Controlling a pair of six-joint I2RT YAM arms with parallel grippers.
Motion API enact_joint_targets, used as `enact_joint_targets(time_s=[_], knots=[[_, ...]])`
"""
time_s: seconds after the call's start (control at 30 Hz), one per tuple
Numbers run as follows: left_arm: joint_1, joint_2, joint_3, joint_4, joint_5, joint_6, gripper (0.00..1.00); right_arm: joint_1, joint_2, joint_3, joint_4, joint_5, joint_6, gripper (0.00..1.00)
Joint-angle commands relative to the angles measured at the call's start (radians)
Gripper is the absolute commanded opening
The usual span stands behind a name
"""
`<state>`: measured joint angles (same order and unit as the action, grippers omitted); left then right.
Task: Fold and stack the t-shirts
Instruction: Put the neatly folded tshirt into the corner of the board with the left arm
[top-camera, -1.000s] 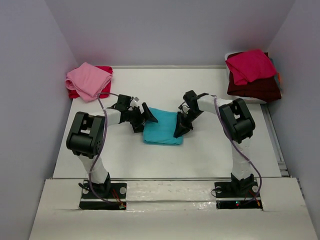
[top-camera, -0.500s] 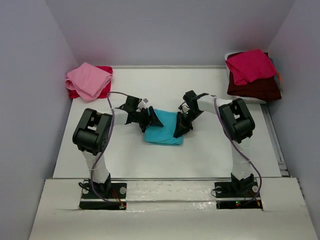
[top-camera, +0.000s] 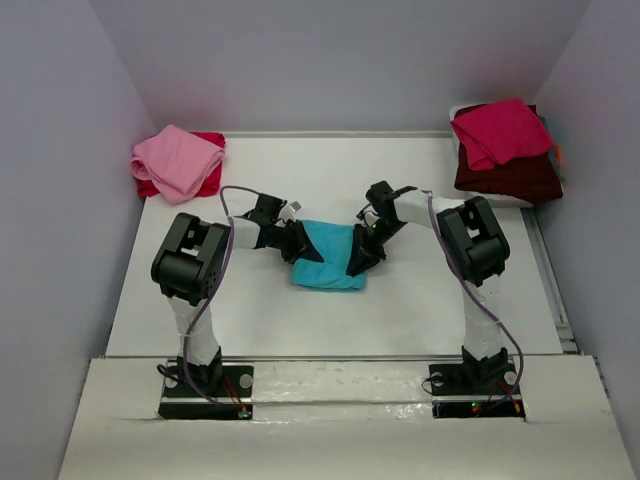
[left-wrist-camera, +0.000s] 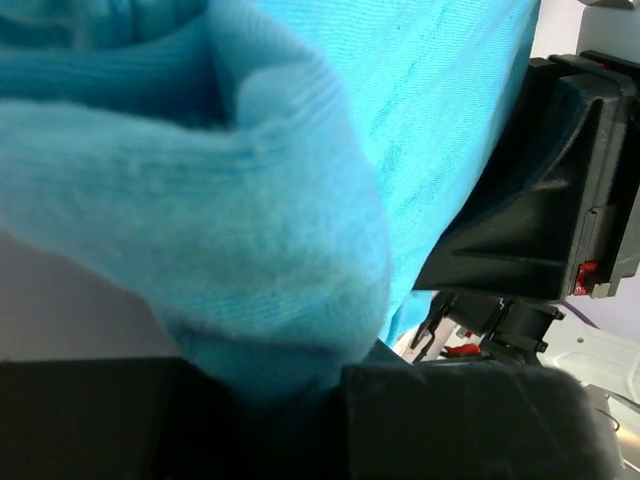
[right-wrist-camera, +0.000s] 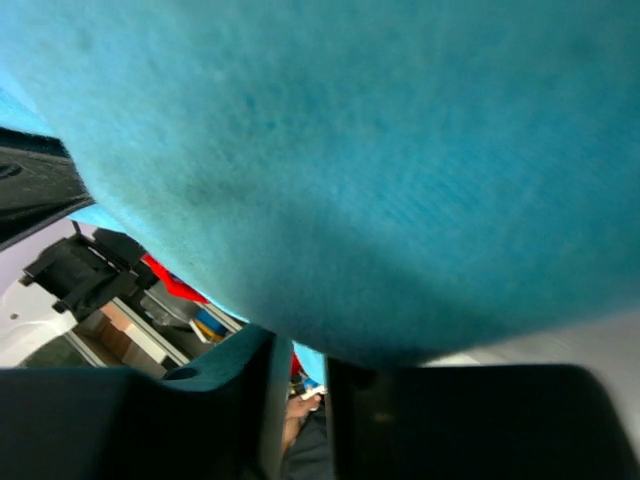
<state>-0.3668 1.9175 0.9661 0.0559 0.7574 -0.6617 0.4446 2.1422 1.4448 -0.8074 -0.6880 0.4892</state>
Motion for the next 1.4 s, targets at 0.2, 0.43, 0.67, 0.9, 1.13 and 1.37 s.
enact_joint_targets(time_s=[0.2,0.43,0.67,0.9,1.13,1.37], knots=[[-0.026,-0.014,0.057,-0.200,-0.323,0.152,0.06,0.002,-0.160,0.068,-0.015,0.315,-0.026,0.68],[-0.044,-0.077,0.353,-0.468,-0.718,0.272,0.06,-0.017,-0.215,0.135,-0.078,0.432,-0.023,0.75],[-0.044,-0.042,0.535,-0.568,-1.033,0.301,0.06,-0.026,-0.208,0.123,-0.110,0.430,-0.038,0.76],[-0.044,0.049,0.697,-0.625,-1.242,0.350,0.06,-0.026,-0.214,0.124,-0.156,0.466,-0.057,0.76],[-0.032,0.143,0.835,-0.642,-1.369,0.364,0.06,-0.026,-0.219,0.124,-0.190,0.496,-0.063,0.76],[0.043,0.155,0.911,-0.601,-1.388,0.367,0.06,-0.026,-0.240,0.068,-0.199,0.507,-0.054,0.76]])
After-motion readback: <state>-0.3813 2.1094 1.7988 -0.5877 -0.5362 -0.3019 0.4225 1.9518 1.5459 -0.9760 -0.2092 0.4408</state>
